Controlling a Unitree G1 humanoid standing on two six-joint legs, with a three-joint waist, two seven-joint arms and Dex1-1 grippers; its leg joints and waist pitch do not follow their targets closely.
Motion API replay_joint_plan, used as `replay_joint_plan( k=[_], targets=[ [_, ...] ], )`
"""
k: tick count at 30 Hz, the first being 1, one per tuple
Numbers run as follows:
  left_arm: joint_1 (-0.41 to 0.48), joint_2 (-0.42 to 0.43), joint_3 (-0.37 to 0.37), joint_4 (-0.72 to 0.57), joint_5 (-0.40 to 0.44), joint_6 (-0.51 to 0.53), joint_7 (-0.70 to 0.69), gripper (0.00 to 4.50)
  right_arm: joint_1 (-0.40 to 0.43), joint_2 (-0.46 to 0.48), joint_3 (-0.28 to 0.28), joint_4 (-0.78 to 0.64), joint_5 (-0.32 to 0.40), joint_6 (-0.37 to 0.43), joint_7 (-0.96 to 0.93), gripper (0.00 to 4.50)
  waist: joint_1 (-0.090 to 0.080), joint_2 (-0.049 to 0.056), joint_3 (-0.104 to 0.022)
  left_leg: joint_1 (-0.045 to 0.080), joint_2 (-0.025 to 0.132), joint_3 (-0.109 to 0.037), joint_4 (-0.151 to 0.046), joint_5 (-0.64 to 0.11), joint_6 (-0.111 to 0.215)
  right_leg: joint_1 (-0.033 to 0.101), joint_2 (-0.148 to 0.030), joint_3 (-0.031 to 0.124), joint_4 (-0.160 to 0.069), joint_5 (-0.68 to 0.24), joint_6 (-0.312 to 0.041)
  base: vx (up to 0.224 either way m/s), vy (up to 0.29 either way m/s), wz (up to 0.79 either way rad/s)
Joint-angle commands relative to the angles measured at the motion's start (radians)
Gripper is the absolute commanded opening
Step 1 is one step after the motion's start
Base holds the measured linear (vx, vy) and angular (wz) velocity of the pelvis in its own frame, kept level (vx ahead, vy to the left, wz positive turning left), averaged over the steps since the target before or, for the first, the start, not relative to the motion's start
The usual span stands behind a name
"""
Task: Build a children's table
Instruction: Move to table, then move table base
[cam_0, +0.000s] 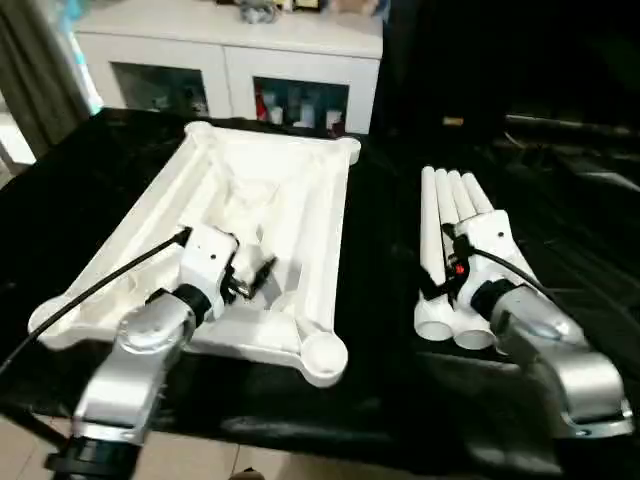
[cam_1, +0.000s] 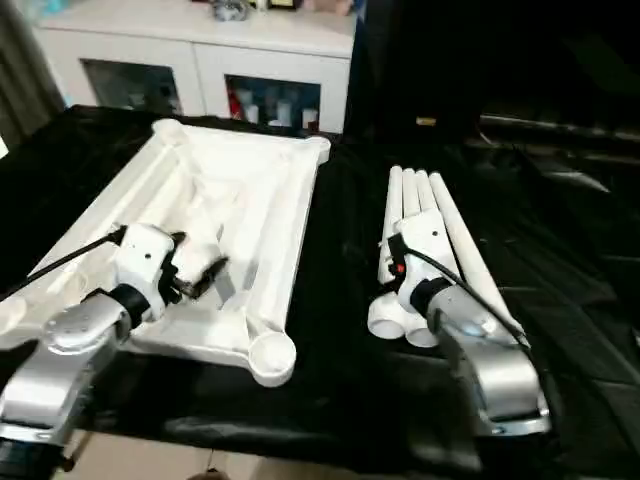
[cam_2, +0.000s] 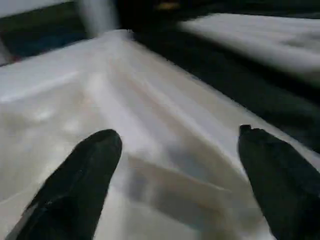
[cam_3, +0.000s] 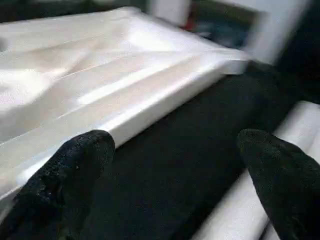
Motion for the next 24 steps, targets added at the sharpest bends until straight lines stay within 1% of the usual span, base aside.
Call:
replay_joint_plan(
  k=[1,2,3,4,5,6,7,9,10,11,13,14,15,16,17,18,19,22,23,24],
  targets=[
    [-0.023,0.059,-0.027,-0.048,-0.062,0.044,-0.159,4.48,-0.011,-0.053,0.032,-0.048,0.036,0.021,0.127,4.5,0.004,0.002,-0.043,0.01,0.113,-0.043,-0.098,-0.228,0.016,0.043,-0.098,0.076,-0.113,-0.371,-0.102,0.0,0.0,0.0],
    [-0.023,0.059,-0.027,-0.048,-0.062,0.044,-0.159,4.48,-0.011,-0.053,0.032,-0.048,0.036,0.021,0.127,4.5,0.002,0.006,-0.042,0.008,0.118,-0.038,-0.1,-0.218,0.028,0.042,-0.1,0.077,-0.11,-0.305,-0.133,0.0,0.0,0.0],
    [-0.032,0.138,-0.072,-0.049,-0.071,0.067,-0.285,4.48,-0.014,-0.119,0.057,-0.083,0.077,0.043,0.235,4.5,0.001,0.011,-0.035,0.009,0.116,-0.031,-0.102,-0.286,0.023,0.038,-0.097,0.075,-0.117,-0.354,-0.142,0.0,0.0,0.0],
    [-0.033,0.162,-0.087,-0.047,-0.07,0.064,-0.327,4.23,-0.015,-0.14,0.064,-0.093,0.091,0.051,0.269,4.5,0.003,0.009,-0.036,0.014,0.114,-0.029,-0.098,-0.308,0.02,0.035,-0.097,0.077,-0.12,-0.388,-0.137,0.0,0.0,0.0],
    [-0.035,0.178,-0.099,-0.041,-0.064,0.044,-0.36,4.23,-0.017,-0.154,0.07,-0.1,0.104,0.059,0.295,4.5,0.002,0.011,-0.038,0.012,0.117,-0.031,-0.102,-0.307,0.017,0.038,-0.098,0.08,-0.117,-0.384,-0.136,0.0,0.0,0.0],
    [-0.039,0.189,-0.109,-0.033,-0.063,0.03,-0.389,4.14,-0.02,-0.162,0.074,-0.1,0.11,0.062,0.311,4.5,0.001,0.012,-0.041,0.009,0.121,-0.031,-0.104,-0.285,0.015,0.041,-0.096,0.079,-0.115,-0.336,-0.143,0.0,0.0,0.0],
    [-0.046,0.199,-0.121,-0.024,-0.058,0.027,-0.411,4.14,-0.024,-0.165,0.076,-0.097,0.11,0.064,0.317,4.5,-0.001,0.008,-0.042,0.009,0.121,-0.029,-0.103,-0.275,0.015,0.04,-0.095,0.079,-0.113,-0.312,-0.151,0.0,0.0,0.0],
    [-0.058,0.222,-0.145,-0.005,-0.05,0.012,-0.458,3.96,-0.027,-0.176,0.086,-0.095,0.113,0.069,0.338,4.5,-0.001,0.007,-0.044,0.007,0.121,-0.026,-0.101,-0.236,0.018,0.043,-0.095,0.078,-0.106,-0.251,-0.182,0.0,0.0,0.0],
    [-0.065,0.238,-0.164,0.002,-0.046,0.012,-0.49,3.96,-0.025,-0.184,0.093,-0.098,0.116,0.072,0.352,4.5,0.001,0.007,-0.043,0.007,0.119,-0.025,-0.1,-0.232,0.022,0.043,-0.096,0.077,-0.109,-0.255,-0.183,0.0,0.0,0.0],
    [-0.073,0.259,-0.185,0.007,-0.049,0.012,-0.53,3.73,-0.021,-0.194,0.102,-0.105,0.123,0.078,0.369,4.5,0.003,0.008,-0.044,0.009,0.118,-0.022,-0.098,-0.227,0.024,0.043,-0.097,0.078,-0.108,-0.256,-0.184,0.0,0.0,0.0],
    [-0.085,0.278,-0.208,0.011,-0.045,0.016,-0.565,3.73,-0.016,-0.204,0.109,-0.112,0.126,0.082,0.383,4.5,0.002,0.006,-0.043,0.006,0.118,-0.021,-0.098,-0.221,0.026,0.045,-0.096,0.078,-0.109,-0.266,-0.181,0.0,0.0,0.0],
    [-0.096,0.29,-0.229,0.021,-0.03,0.005,-0.586,3.67,-0.013,-0.21,0.112,-0.116,0.126,0.083,0.388,4.5,0.003,0.008,-0.043,0.007,0.12,-0.021,-0.099,-0.222,0.023,0.044,-0.098,0.077,-0.11,-0.28,-0.18,0.0,0.0,0.0],
    [-0.102,0.289,-0.234,0.033,-0.018,-0.01,-0.589,3.55,-0.011,-0.207,0.111,-0.116,0.124,0.08,0.383,4.5,0.002,0.008,-0.043,0.007,0.122,-0.022,-0.1,-0.225,0.018,0.044,-0.098,0.077,-0.11,-0.289,-0.178,0.0,0.0,0.0],
    [-0.108,0.286,-0.238,0.046,-0.007,-0.024,-0.591,3.55,-0.011,-0.204,0.11,-0.116,0.121,0.077,0.377,4.5,0.002,0.011,-0.043,0.007,0.122,-0.022,-0.101,-0.227,0.016,0.044,-0.097,0.076,-0.11,-0.292,-0.179,0.0,0.0,0.0],
    [-0.111,0.288,-0.242,0.054,-0.001,-0.029,-0.597,3.39,-0.007,-0.201,0.108,-0.119,0.124,0.081,0.374,4.5,0.002,0.01,-0.044,0.01,0.122,-0.02,-0.1,-0.235,0.011,0.042,-0.096,0.076,-0.111,-0.296,-0.178,0.0,0.0,0.0],
    [-0.114,0.289,-0.245,0.06,0.004,-0.032,-0.604,3.39,-0.006,-0.199,0.106,-0.121,0.125,0.086,0.373,4.5,0.001,0.012,-0.043,0.009,0.122,-0.019,-0.1,-0.241,0.005,0.043,-0.096,0.076,-0.111,-0.295,-0.179,0.0,0.0,0.0],
    [-0.115,0.292,-0.248,0.065,0.008,-0.031,-0.608,3.26,0.003,-0.201,0.109,-0.132,0.131,0.095,0.38,4.5,0.0,0.012,-0.044,0.01,0.124,-0.019,-0.102,-0.242,0.001,0.044,-0.096,0.076,-0.11,-0.29,-0.179,0.0,0.0,0.0],
    [-0.12,0.299,-0.259,0.08,0.021,-0.04,-0.605,2.95,0.02,-0.21,0.118,-0.156,0.141,0.106,0.391,4.5,0.002,0.015,-0.045,0.009,0.124,-0.02,-0.101,-0.234,0.004,0.045,-0.097,0.076,-0.109,-0.268,-0.185,0.0,0.0,0.0],
    [-0.123,0.299,-0.261,0.086,0.028,-0.044,-0.598,2.95,0.023,-0.212,0.12,-0.16,0.142,0.108,0.391,4.5,0.001,0.014,-0.044,0.008,0.124,-0.019,-0.101,-0.241,0.004,0.045,-0.097,0.077,-0.11,-0.277,-0.183,0.0,0.0,0.0],
    [-0.132,0.294,-0.267,0.111,0.054,-0.058,-0.57,2.88,0.029,-0.215,0.124,-0.167,0.143,0.11,0.39,4.5,0.002,0.016,-0.044,0.009,0.124,-0.02,-0.101,-0.242,0.002,0.045,-0.098,0.077,-0.11,-0.282,-0.183,0.0,0.0,0.0]
  ],
)
